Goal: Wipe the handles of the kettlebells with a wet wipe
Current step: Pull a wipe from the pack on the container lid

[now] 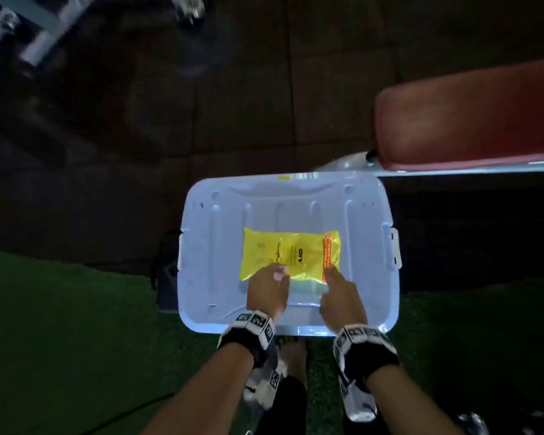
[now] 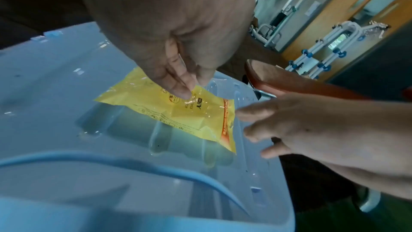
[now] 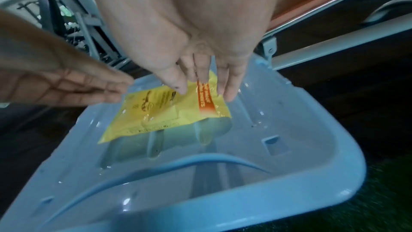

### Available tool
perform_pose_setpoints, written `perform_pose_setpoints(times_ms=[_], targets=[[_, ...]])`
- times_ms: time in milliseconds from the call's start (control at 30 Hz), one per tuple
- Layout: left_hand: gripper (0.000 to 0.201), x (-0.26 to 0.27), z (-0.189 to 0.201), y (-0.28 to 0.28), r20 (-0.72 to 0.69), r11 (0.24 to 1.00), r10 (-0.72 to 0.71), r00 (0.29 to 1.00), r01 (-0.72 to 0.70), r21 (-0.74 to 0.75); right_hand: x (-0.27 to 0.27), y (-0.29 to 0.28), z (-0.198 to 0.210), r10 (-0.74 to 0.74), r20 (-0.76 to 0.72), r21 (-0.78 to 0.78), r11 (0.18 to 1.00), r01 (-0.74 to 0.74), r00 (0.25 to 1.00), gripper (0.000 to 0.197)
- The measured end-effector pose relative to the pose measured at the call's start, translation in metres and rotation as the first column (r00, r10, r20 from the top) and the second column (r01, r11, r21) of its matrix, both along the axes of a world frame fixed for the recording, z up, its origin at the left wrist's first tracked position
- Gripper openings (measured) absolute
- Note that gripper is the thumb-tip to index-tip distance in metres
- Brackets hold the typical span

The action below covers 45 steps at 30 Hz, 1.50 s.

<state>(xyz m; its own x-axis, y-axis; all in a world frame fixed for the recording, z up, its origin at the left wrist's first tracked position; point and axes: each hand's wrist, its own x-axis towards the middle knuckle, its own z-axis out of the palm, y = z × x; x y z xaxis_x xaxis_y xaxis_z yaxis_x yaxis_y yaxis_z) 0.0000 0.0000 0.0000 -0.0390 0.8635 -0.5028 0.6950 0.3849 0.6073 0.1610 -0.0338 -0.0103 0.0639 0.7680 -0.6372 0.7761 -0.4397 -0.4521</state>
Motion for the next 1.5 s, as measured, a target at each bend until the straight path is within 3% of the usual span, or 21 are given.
perform_pose_setpoints(times_ms=[67,200,367,600,767,867,933,1033,1100,1133,1200,1300,1400,1500], targets=[[0.024,0.008,-0.022,0.013,0.051,0.998,0.066,0.996,-0.067,0.012,-0.002,0.016,-0.024,0.061,0.077,0.012,0.998,-0.062,0.995,0.079],[0.034,0.027,-0.053,0.027,0.002,0.998,0.053,0.999,-0.053,0.034,-0.001,0.027,-0.061,0.225,0.165,-0.019,0.974,-0.225,0.96,0.095],[0.037,0.051,-0.071,0.037,-0.178,0.986,-0.026,0.984,0.054,0.156,0.014,0.017,-0.089,0.309,0.254,0.132,0.928,-0.349,0.917,0.098],[0.032,0.061,-0.079,0.044,-0.244,0.987,-0.011,0.97,0.05,0.155,0.038,0.019,-0.094,0.386,0.274,0.141,0.89,-0.434,0.881,0.103],[0.011,0.065,-0.085,0.046,-0.352,0.977,-0.094,0.931,0.154,0.146,0.04,0.019,-0.094,0.4,0.268,0.181,0.872,-0.454,0.876,0.102],[0.01,0.067,-0.078,0.051,-0.328,0.976,-0.128,0.936,0.178,0.125,0.04,0.019,-0.092,0.394,0.247,0.189,0.876,-0.443,0.885,0.106],[0.016,0.061,-0.067,0.055,-0.277,0.989,-0.057,0.959,0.092,0.116,0.039,0.02,-0.09,0.386,0.253,0.196,0.878,-0.438,0.887,0.108],[0.02,0.021,-0.051,0.055,-0.168,0.95,0.296,0.94,-0.271,0.154,0.037,0.02,-0.088,0.362,0.258,0.207,0.885,-0.417,0.896,0.106],[0.019,-0.012,-0.041,0.05,-0.136,0.905,0.424,0.895,-0.425,0.028,0.033,0.023,-0.085,0.323,0.26,0.214,0.9,-0.38,0.91,0.101],[0.021,-0.025,-0.038,0.046,-0.131,0.903,0.417,0.899,-0.426,-0.051,0.028,0.026,-0.081,0.294,0.268,0.215,0.91,-0.354,0.918,0.094],[0.023,-0.038,-0.036,0.041,-0.115,0.916,0.363,0.925,-0.376,-0.136,0.017,0.035,-0.072,0.209,0.307,0.249,0.924,-0.291,0.928,0.063],[0.021,-0.048,-0.046,0.043,-0.062,0.92,0.345,0.936,-0.351,-0.175,-0.003,0.057,-0.06,0.077,0.307,0.42,0.883,-0.208,0.948,0.013],[0.015,-0.056,-0.058,0.047,-0.015,0.903,0.381,0.924,-0.376,-0.207,-0.029,0.071,-0.06,0.096,0.198,0.468,0.865,-0.18,0.975,0.004],[0.016,-0.058,-0.061,0.048,0.012,0.907,0.384,0.923,-0.375,-0.194,-0.047,0.083,-0.064,0.113,0.124,0.338,0.929,-0.149,0.986,0.009]])
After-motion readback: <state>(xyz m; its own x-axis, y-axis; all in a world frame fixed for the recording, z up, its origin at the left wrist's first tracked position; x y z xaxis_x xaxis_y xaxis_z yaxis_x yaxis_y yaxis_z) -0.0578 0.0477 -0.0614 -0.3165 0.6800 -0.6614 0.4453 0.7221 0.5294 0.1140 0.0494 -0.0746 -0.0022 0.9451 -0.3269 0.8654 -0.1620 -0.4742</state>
